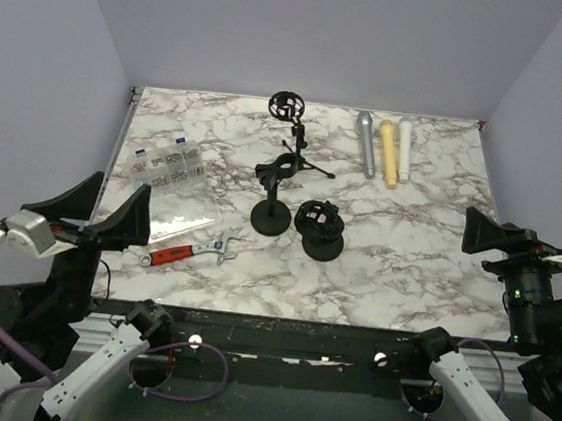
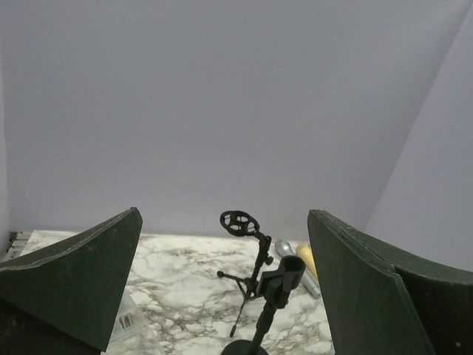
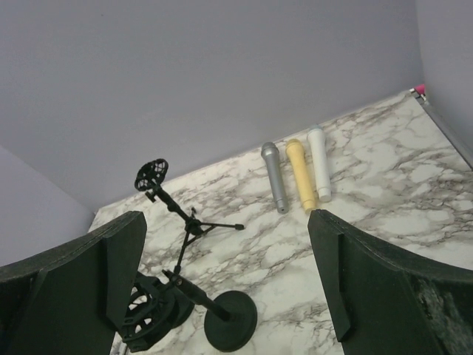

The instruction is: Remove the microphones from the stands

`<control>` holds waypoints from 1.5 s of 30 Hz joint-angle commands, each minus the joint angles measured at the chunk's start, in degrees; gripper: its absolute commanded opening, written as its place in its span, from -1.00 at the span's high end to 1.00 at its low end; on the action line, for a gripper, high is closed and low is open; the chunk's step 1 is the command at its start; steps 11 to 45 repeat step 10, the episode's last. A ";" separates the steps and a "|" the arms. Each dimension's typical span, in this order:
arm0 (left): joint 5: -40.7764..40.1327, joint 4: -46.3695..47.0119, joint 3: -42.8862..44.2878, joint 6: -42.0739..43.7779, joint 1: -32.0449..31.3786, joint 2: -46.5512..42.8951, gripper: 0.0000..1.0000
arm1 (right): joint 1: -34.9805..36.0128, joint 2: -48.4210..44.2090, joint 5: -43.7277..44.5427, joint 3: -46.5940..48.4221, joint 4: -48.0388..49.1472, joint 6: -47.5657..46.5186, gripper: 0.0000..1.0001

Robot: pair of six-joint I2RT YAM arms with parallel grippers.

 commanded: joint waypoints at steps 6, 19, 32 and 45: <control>-4.46 -7.83 4.58 1.24 0.24 -3.51 -0.97 | -0.12 -3.62 2.45 3.60 -2.85 -2.01 -1.00; -4.15 -7.01 3.56 1.02 0.26 -3.72 -0.97 | -0.09 -1.94 1.03 3.83 -4.05 -3.08 -1.00; -4.15 -7.01 3.56 1.02 0.26 -3.72 -0.97 | -0.09 -1.94 1.03 3.83 -4.05 -3.08 -1.00; -4.15 -7.01 3.56 1.02 0.26 -3.72 -0.97 | -0.09 -1.94 1.03 3.83 -4.05 -3.08 -1.00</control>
